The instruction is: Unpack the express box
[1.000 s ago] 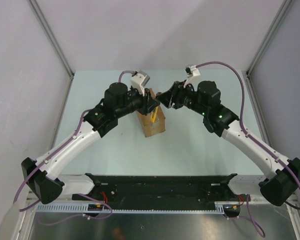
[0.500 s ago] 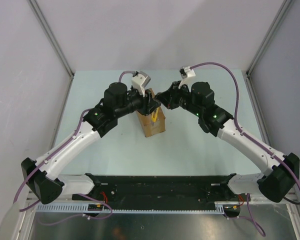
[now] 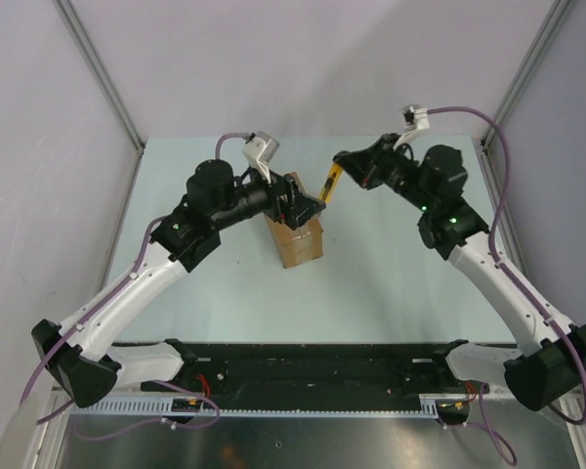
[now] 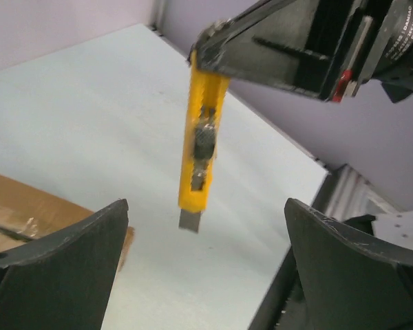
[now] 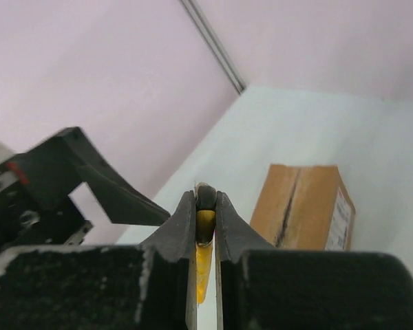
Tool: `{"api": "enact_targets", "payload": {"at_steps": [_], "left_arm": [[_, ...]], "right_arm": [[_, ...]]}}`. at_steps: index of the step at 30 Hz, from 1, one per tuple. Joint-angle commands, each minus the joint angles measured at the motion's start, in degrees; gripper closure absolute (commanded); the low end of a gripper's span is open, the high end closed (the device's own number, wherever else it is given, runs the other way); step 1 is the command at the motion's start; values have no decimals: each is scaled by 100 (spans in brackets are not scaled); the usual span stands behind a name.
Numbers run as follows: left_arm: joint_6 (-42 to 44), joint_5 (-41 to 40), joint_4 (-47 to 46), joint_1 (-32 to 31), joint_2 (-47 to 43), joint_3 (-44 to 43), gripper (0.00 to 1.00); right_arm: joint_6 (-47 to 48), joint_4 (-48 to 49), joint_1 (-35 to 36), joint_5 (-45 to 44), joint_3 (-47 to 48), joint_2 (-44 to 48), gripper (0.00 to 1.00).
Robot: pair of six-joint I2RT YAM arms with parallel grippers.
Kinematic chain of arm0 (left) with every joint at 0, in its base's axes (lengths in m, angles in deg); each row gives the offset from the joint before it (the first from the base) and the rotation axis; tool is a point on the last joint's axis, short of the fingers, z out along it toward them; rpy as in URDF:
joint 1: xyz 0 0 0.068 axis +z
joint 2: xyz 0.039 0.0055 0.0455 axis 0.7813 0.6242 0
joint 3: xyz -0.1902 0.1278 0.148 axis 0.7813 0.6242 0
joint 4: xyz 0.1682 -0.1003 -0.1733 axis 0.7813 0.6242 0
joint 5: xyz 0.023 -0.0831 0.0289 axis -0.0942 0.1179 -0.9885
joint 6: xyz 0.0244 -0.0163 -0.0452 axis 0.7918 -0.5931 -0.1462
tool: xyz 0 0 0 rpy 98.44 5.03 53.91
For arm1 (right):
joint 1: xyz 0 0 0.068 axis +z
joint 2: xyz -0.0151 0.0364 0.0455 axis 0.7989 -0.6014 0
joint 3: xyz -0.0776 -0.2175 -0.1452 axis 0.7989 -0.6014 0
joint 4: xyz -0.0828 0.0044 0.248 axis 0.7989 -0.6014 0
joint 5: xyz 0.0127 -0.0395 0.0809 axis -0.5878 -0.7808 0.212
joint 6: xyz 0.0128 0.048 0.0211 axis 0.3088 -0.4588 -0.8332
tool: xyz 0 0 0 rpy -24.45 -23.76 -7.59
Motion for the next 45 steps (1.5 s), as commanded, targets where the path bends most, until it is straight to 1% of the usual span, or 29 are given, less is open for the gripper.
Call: {"api": "enact_targets", "payload": {"at_steps": [1,2,3,4,5,8,10,14,17,21,23,25,26,27,28,30,32,33,36,37,38,39,40,41,43,44,45], "left_arm": [[-1018,1227,-706,325,-110,-215,0],[-1125,1560,-959,456,-127,-197,0],[-1239,1719,-1084,509,-145,-171,0],[-1467,1886,-1416,545,-163,-136,0],[-1608,2062,-1967,562,-189,-5,0],[-2171,2275,-2656,528,-111,102,0],[-2443,2292,-2711,501,83,40,0],[-2883,2459,-3281,265,303,-30,2],[-2928,2582,-3387,97,461,-162,8],[-2980,2644,-3511,44,558,-118,27],[-3068,2688,-3650,26,602,-101,31],[-3112,2697,-3739,26,646,-109,43],[-3121,2697,-3809,18,663,-135,51],[-3112,2697,-3818,18,690,-144,66],[-3121,2671,-3827,26,707,-162,71],[-3104,2626,-3845,26,751,-162,78],[-3112,2644,-3845,26,804,-162,83],[-3112,2670,-3845,26,848,-162,89],[-3095,2758,-3845,53,892,-179,100],[-3086,2784,-3845,79,909,-180,100],[-3077,2811,-3845,97,927,-197,100],[-3008,2846,-3845,123,918,-206,100],[-2981,2942,-3845,193,927,-206,100],[-2954,2986,-3845,246,918,-188,100],[-2902,3213,-3827,456,910,-171,100],[-2919,3337,-3836,544,910,-153,100],[-2936,3460,-3827,623,918,-162,100]], "right_arm": [[-275,932,-484,1474,251,519,100],[-319,976,-580,1614,260,581,100],[-389,1064,-755,1807,269,686,100],[-460,1125,-827,1888,269,730,100],[-643,1196,-888,1949,269,783,100],[-1012,1564,-1012,2116,269,897,100],[-1163,1846,-1021,2100,269,950,100],[-1383,2163,-1021,2056,269,1021,100],[-1462,2259,-1030,2055,269,1021,100],[-1471,2304,-1038,1994,269,1038,100],[-1436,2330,-1038,1976,269,1056,100],[-1418,2330,-1047,1959,269,1039,100],[-1418,2321,-1038,1967,269,1038,100],[-1418,2295,-1047,1967,269,1030,100],[-1401,2286,-1047,1967,269,1030,100],[-1366,2216,-1038,1985,269,1029,100],[-1331,2181,-1038,2002,269,1038,100],[-1331,2155,-1047,2020,269,1038,100],[-1234,1971,-1038,2038,269,1100,100],[-1216,1900,-1047,2055,269,1143,100],[-1173,1821,-1047,2090,269,1170,96],[-1129,1664,-1073,2125,269,1196,86],[-1111,1584,-1091,2178,269,1231,49],[-1093,1496,-1126,2231,269,1301,33],[-997,1241,-1161,2275,269,1372,11],[-953,1110,-1205,2362,269,1425,6],[-918,1047,-1231,2424,269,1442,3]]}}
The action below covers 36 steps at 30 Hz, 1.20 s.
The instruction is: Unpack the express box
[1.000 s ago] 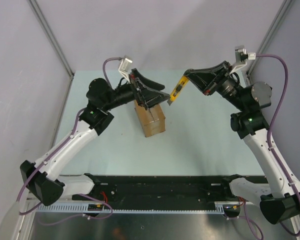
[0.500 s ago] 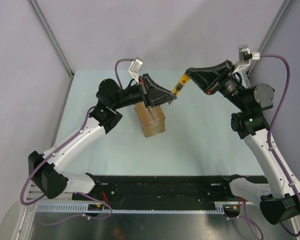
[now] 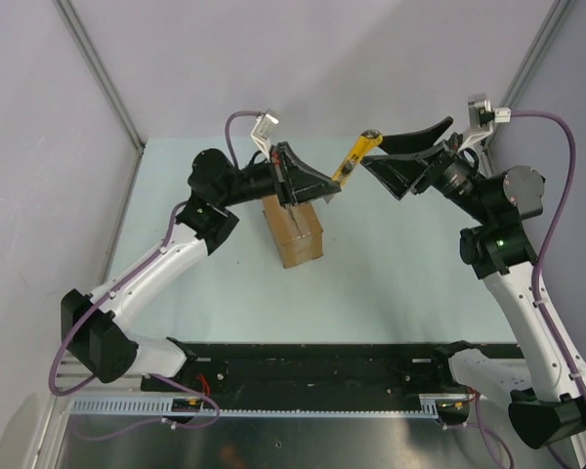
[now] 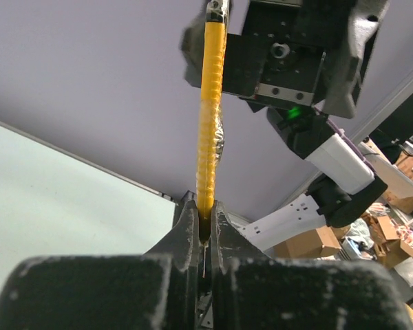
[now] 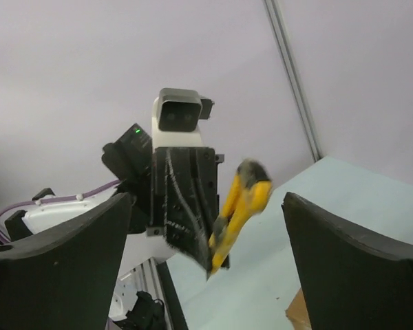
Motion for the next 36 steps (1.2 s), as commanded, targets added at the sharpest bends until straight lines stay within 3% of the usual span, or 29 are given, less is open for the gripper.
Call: {"api": "enact_targets", "payload": {"at_steps": [1,5,11,15,20,26,30,36], "left_arm": [[60,598,-134,486,-6,-195,100],[191,1327,-11,540,11,-239,100],[613,1653,411,522,-147,16,100],[999,1856,762,514,-366,244,100],[1956,1662,2246,417,-489,193,100],[2108,1592,2284,382,-674,420,100],[2099,1644,2284,382,-665,438,100],[2117,1864,2284,373,-727,517,100]], "right_arm": [[372,-413,-117,418,214,282,0],[583,-694,-126,944,214,203,0],[329,-835,-143,1867,214,-8,0],[521,-1405,-152,2027,214,-34,0],[654,-2080,49,2194,214,-122,14],[987,-2715,427,1843,214,-157,21],[971,-2830,638,1763,214,-219,34],[970,-3024,683,1763,214,-289,35]]}}
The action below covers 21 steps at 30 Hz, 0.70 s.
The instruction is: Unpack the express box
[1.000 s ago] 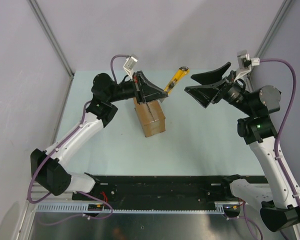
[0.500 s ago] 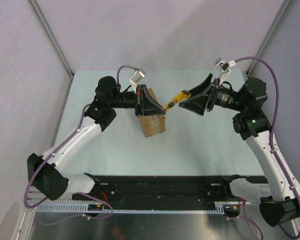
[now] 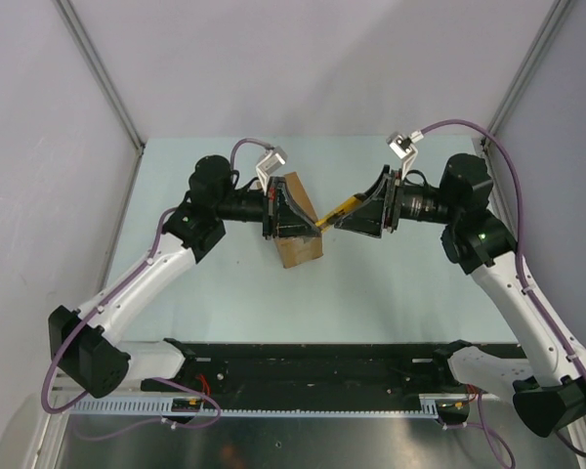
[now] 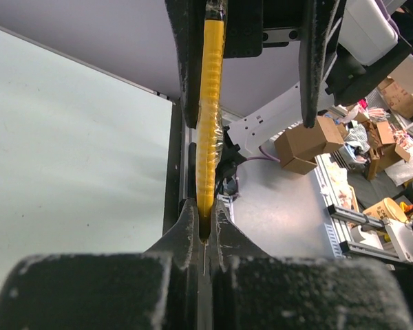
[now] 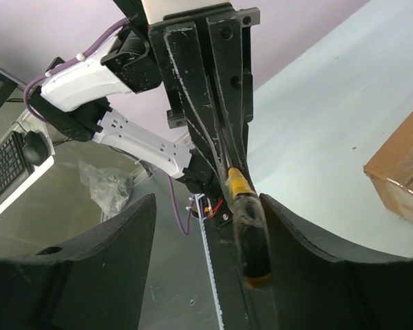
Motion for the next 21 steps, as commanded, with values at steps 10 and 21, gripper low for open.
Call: {"api": "enact_targets", "payload": {"at_steps": [10,21], "left_arm": [[141,251,-33,-29,-200,109,100],[202,163,-33,-38,-174,109,100]], "right_arm": [[241,-319,512,-607,203,-137,40],[66,-134,513,-590,194,-233,64]]}}
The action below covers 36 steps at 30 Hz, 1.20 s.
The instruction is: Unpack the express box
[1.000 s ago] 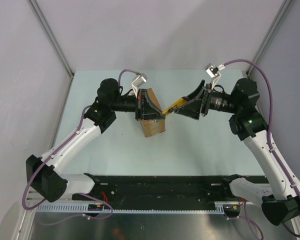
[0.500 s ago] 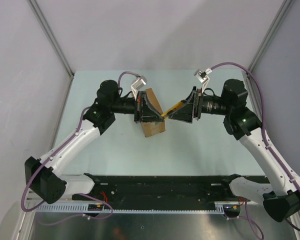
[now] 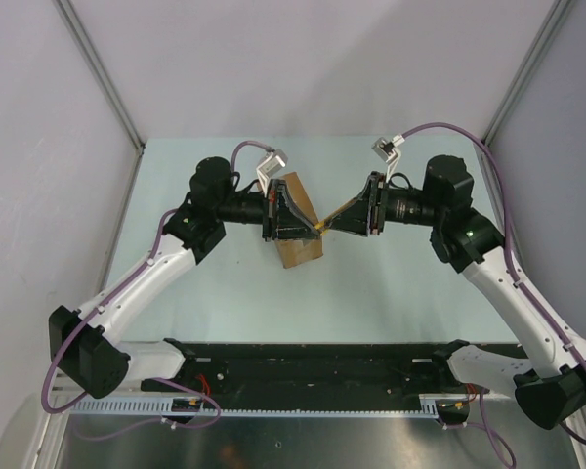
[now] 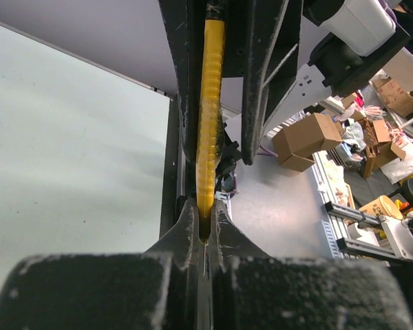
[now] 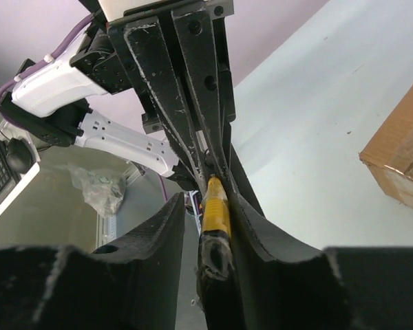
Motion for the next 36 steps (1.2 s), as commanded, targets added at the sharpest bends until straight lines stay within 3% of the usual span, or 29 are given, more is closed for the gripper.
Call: {"api": "enact_targets", "payload": {"at_steps": [1,5,8,10,12,13,14,16,17,18,21,24,31,32,36], "left_arm": [[198,91,-66,-27,-134,-3,100],[207,57,-57,-27,-108,6,100],[224,3,-57,-18,-117,6,100],[233,21,-57,-27,-108,-3,100],[259,30,-57,-27,-117,-3,100],[268,12,-57,-27,-117,6,100],[268,21,-57,-18,-99,-3,100],[268,3,-57,-27,-90,-11,100],[286,-5,-57,-27,-82,-12,94],[286,-32,-57,-18,-90,-12,70],[329,-251,-57,61,-152,41,33],[321,-734,-57,227,-318,199,17],[-293,-2648,-57,983,-661,743,11],[-407,-3399,-31,1184,-696,823,11],[-1521,-5004,180,1563,-750,1367,11]], "right_arm": [[-50,174,23,25,194,-45,65],[-77,209,23,69,194,-63,54],[-77,218,32,77,194,-72,55],[-68,244,23,69,194,-89,61],[-94,297,23,95,194,-98,75],[-112,306,23,104,194,-116,82],[-112,323,23,95,194,-107,96],[-112,332,23,69,194,-116,100],[-112,323,14,16,194,-125,100],[-94,315,14,7,194,-116,100],[-24,254,-3,-142,194,-107,100],[73,113,-82,-370,194,-98,100],[547,-414,-162,-1686,194,-19,100],[695,-537,-136,-1907,194,-19,100],[1057,-547,259,-3163,177,-150,100]]}}
